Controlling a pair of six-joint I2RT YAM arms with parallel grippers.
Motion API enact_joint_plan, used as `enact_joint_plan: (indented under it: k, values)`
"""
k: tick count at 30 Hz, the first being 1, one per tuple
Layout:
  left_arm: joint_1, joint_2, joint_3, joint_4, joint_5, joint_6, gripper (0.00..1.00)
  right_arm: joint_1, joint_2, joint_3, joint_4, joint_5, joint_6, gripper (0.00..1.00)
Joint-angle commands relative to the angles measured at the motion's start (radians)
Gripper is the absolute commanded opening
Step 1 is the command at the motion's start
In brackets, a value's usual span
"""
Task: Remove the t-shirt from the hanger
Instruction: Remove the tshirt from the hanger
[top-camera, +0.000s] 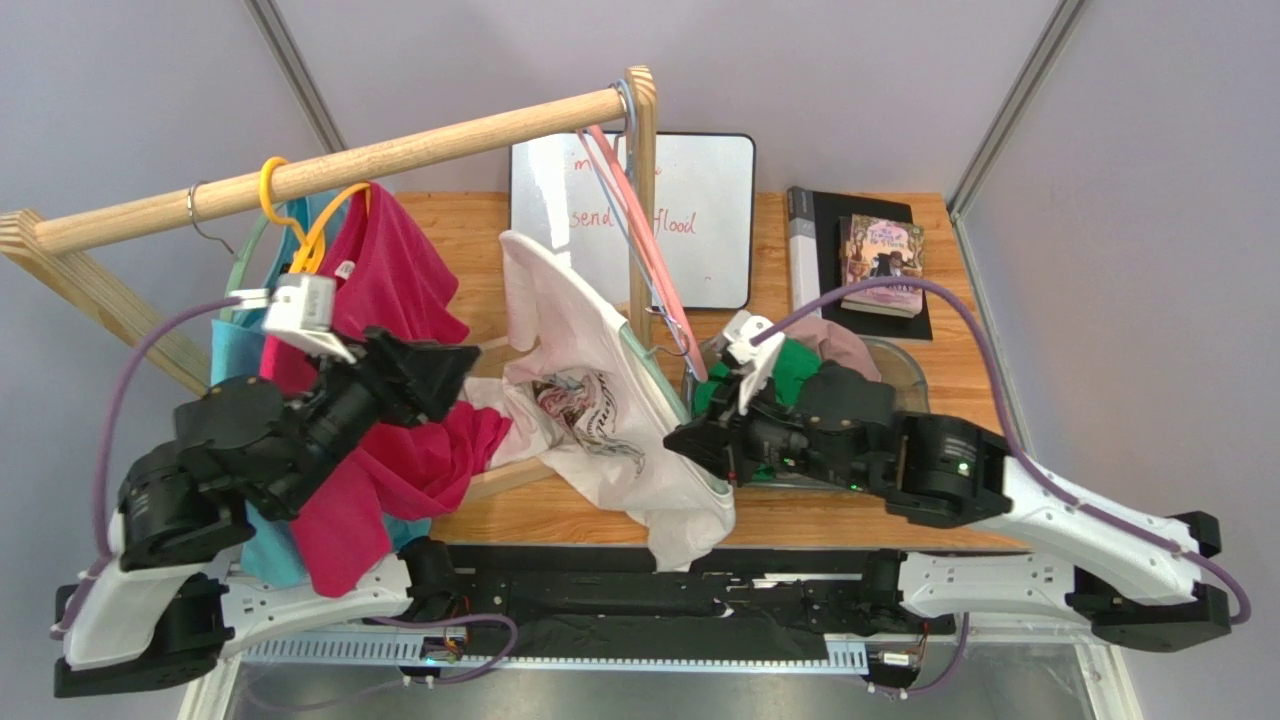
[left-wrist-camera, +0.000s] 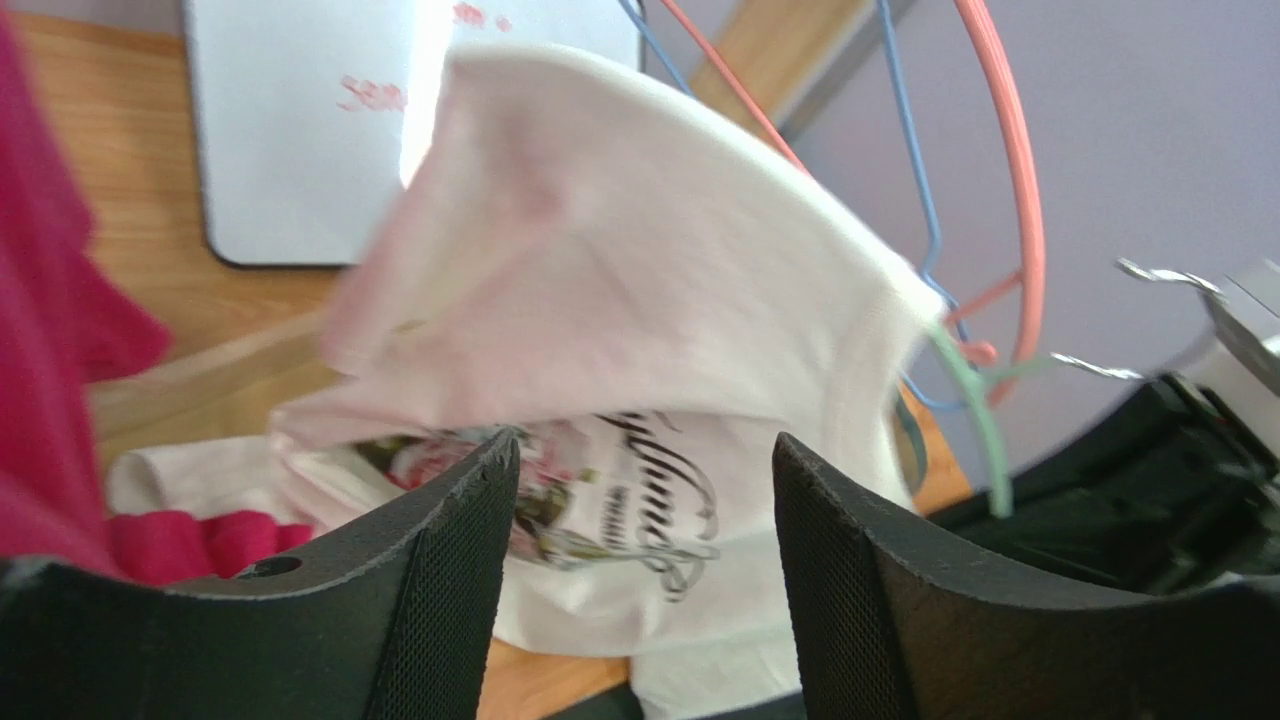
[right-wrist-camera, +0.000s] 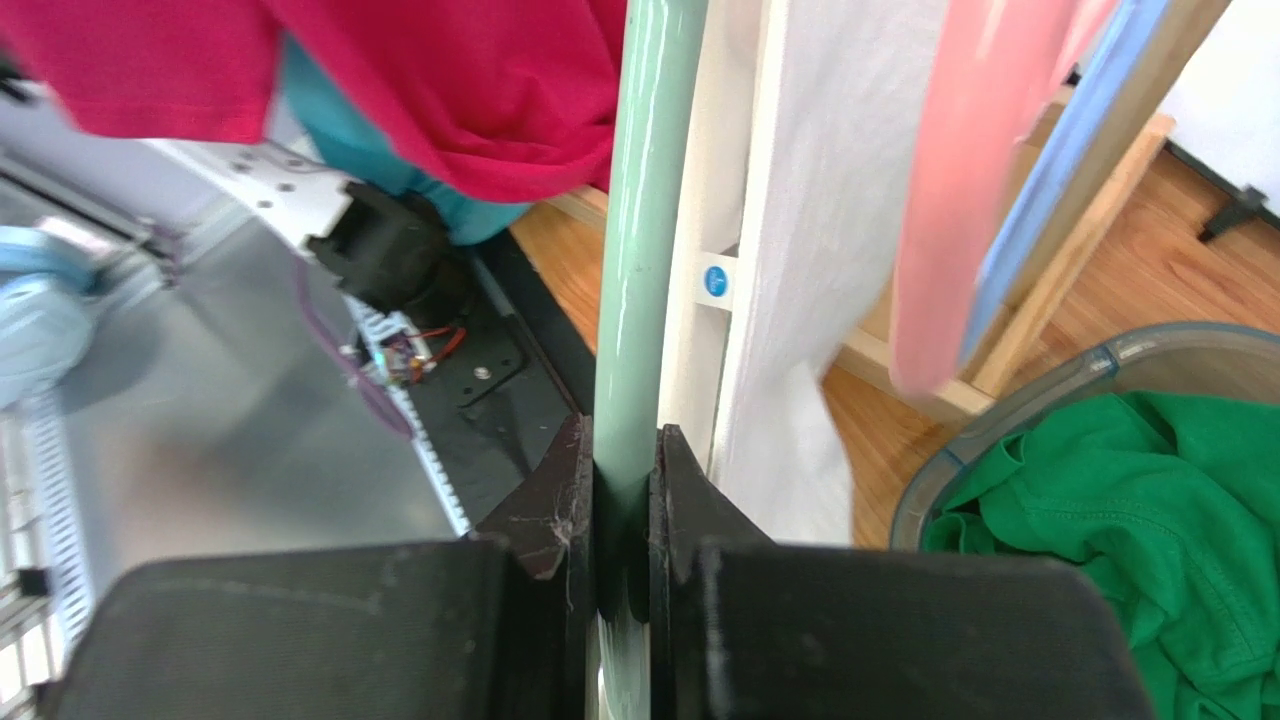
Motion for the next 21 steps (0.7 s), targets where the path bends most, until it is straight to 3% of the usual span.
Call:
enact_joint_plan:
  k: [1,6,8,9,13,16,21]
  values:
    - [0.001,-0.005,0.038,-0.078,-0.208,0.023,0.7,-0.006,-0.119,0.006,0.058,-0.116,-0.041,0.0]
    - [0.026,0.102,0.081,-0.13,-0.189,0.015,0.7,-0.012,-0.199,-0.003,0.032,-0.138,-0.075,0.0]
    - [0.047,0.117,0.073,-0.089,-0.054,0.047,0.62,-0.014,-0.216,-0.004,0.032,-0.108,-0.072,0.0]
    - [0.047,0.106,0.037,0.008,0.009,0.062,0.58,-0.014,-0.214,-0.003,0.032,-0.095,-0.071,0.0]
    - [0.047,0.064,-0.047,0.262,0.412,0.102,0.6,-0.014,-0.179,0.003,0.038,-0.054,-0.069,0.0]
    - [0.047,0.126,-0.004,0.289,0.55,0.128,0.65,-0.014,-0.148,0.019,0.061,-0.048,-0.066,0.0]
    - [0.047,0.267,0.062,0.246,0.591,0.156,0.67,-0.014,-0.064,0.078,0.076,-0.044,-0.069,0.0]
